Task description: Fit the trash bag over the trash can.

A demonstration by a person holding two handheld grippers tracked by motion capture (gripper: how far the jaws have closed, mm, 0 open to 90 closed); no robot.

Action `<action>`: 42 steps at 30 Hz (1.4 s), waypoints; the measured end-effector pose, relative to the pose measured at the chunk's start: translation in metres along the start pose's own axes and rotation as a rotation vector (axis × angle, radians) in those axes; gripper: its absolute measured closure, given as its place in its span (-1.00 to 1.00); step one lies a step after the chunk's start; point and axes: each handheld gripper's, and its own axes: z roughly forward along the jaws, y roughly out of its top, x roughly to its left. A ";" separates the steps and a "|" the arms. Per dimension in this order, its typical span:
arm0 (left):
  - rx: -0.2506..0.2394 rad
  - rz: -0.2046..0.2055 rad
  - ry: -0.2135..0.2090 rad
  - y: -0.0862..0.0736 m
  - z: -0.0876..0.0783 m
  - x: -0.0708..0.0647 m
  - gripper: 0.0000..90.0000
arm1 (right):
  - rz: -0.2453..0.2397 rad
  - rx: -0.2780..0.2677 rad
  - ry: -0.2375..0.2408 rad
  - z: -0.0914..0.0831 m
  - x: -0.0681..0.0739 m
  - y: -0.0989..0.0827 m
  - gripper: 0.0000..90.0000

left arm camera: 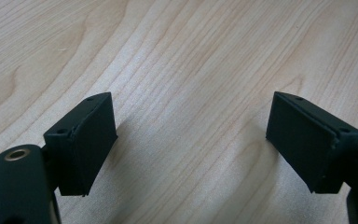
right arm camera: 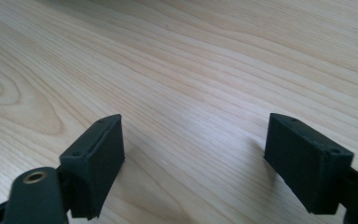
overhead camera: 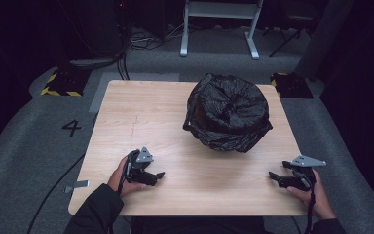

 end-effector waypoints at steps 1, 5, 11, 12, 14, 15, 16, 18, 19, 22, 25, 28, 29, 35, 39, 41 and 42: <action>0.002 -0.001 0.000 0.000 0.000 0.000 -0.64 | 0.005 0.003 -0.004 -0.001 -0.002 -0.001 -0.59; 0.001 -0.003 -0.002 0.000 0.000 0.000 -0.64 | 0.039 0.004 -0.038 -0.005 -0.011 -0.005 -0.59; 0.002 -0.002 -0.002 0.000 0.000 0.000 -0.65 | 0.064 0.004 -0.066 -0.007 -0.013 -0.006 -0.59; 0.002 -0.003 -0.002 0.000 0.000 0.000 -0.65 | 0.064 0.004 -0.066 -0.007 -0.013 -0.006 -0.59; 0.001 0.000 -0.005 0.001 0.001 0.000 -0.65 | 0.064 0.004 -0.066 -0.007 -0.013 -0.006 -0.59; 0.003 0.000 -0.004 0.001 0.001 0.000 -0.65 | 0.064 0.004 -0.066 -0.007 -0.013 -0.006 -0.59; 0.002 -0.002 -0.004 0.001 0.001 0.000 -0.65 | 0.064 0.004 -0.066 -0.007 -0.013 -0.006 -0.59; 0.001 -0.001 -0.005 0.001 0.001 0.000 -0.66 | 0.063 0.003 -0.067 -0.007 -0.013 -0.006 -0.59; 0.001 0.000 -0.005 0.001 0.001 0.000 -0.66 | 0.064 0.004 -0.069 -0.007 -0.013 -0.006 -0.59; 0.000 -0.001 -0.005 0.001 0.001 0.000 -0.66 | 0.065 0.003 -0.074 -0.007 -0.012 -0.006 -0.59; 0.001 0.000 -0.005 0.001 0.001 0.000 -0.66 | 0.065 0.003 -0.074 -0.007 -0.012 -0.007 -0.59; 0.000 0.001 -0.006 0.001 0.001 0.000 -0.66 | 0.066 0.003 -0.074 -0.007 -0.012 -0.006 -0.59; 0.003 0.002 -0.006 0.001 0.001 0.000 -0.66 | 0.066 0.003 -0.074 -0.007 -0.012 -0.006 -0.59; 0.005 0.000 -0.007 0.002 0.002 0.000 -0.67 | 0.066 0.002 -0.071 -0.007 -0.013 -0.007 -0.59; 0.005 0.000 -0.007 0.002 0.002 0.000 -0.66 | 0.066 0.002 -0.071 -0.007 -0.013 -0.007 -0.59; 0.005 0.000 -0.007 0.002 0.002 0.000 -0.67 | 0.066 0.002 -0.071 -0.007 -0.013 -0.007 -0.59; 0.005 0.000 -0.007 0.002 0.002 0.000 -0.66 | 0.066 0.002 -0.071 -0.007 -0.013 -0.007 -0.59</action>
